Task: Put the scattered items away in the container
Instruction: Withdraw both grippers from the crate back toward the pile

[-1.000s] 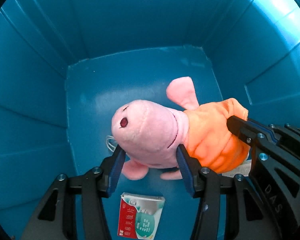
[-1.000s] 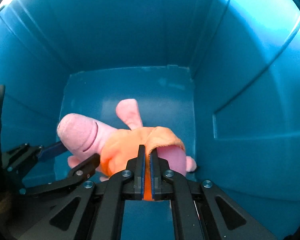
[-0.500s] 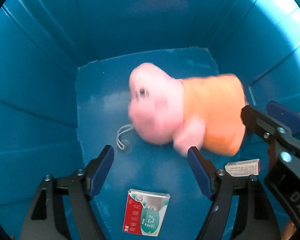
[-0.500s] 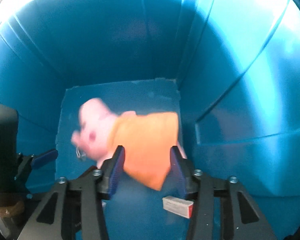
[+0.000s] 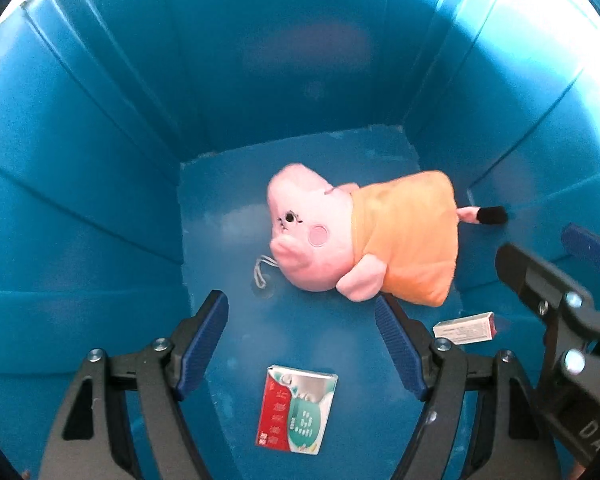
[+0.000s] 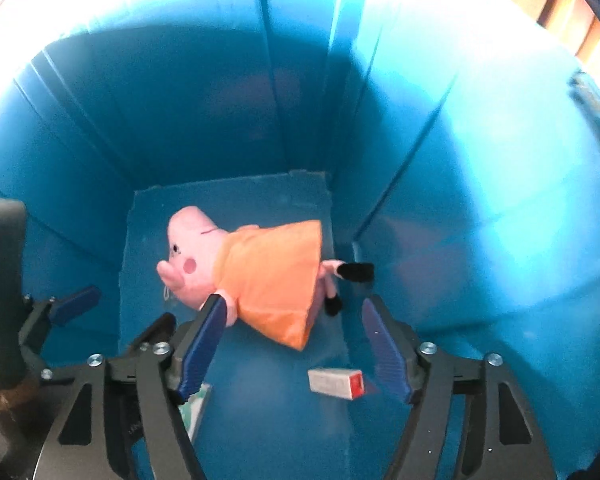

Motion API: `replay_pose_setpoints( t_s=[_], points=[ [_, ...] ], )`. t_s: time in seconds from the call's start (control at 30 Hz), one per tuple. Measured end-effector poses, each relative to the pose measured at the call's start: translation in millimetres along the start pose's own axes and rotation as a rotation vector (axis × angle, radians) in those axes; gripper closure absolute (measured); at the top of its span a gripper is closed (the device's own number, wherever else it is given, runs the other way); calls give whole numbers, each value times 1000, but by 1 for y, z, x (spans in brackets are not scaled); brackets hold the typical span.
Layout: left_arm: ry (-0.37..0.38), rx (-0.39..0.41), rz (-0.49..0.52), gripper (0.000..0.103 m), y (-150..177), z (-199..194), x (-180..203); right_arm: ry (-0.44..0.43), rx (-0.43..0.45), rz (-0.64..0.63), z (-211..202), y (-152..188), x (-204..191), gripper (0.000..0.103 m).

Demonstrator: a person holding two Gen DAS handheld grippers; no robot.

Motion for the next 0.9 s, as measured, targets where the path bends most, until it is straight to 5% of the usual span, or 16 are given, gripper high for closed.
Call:
replay_pose_setpoints(
  t_s=[0.23, 0.5, 0.73, 0.9],
  points=[
    [-10, 118, 18, 27, 3, -71, -8, 24, 109, 10, -77, 6, -2, 15],
    [26, 349, -14, 18, 29, -179, -35, 83, 315, 55, -205, 39, -9, 1],
    [20, 563, 17, 11, 85, -264, -61, 175, 493, 131, -279, 94, -44, 1],
    [103, 694, 65, 1, 141, -307, -94, 169, 606, 123, -307, 148, -84, 1]
  ],
)
Point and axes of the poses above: each gripper's, at about its wrist camera, not at the fingertips, and z roughly the way its jaws point, x to its right, y to its underside, the point moved 3 cm from there along z, roughly the way its jaws point, and after that the axes turned 1 degree about z, right-handed, at the moved point
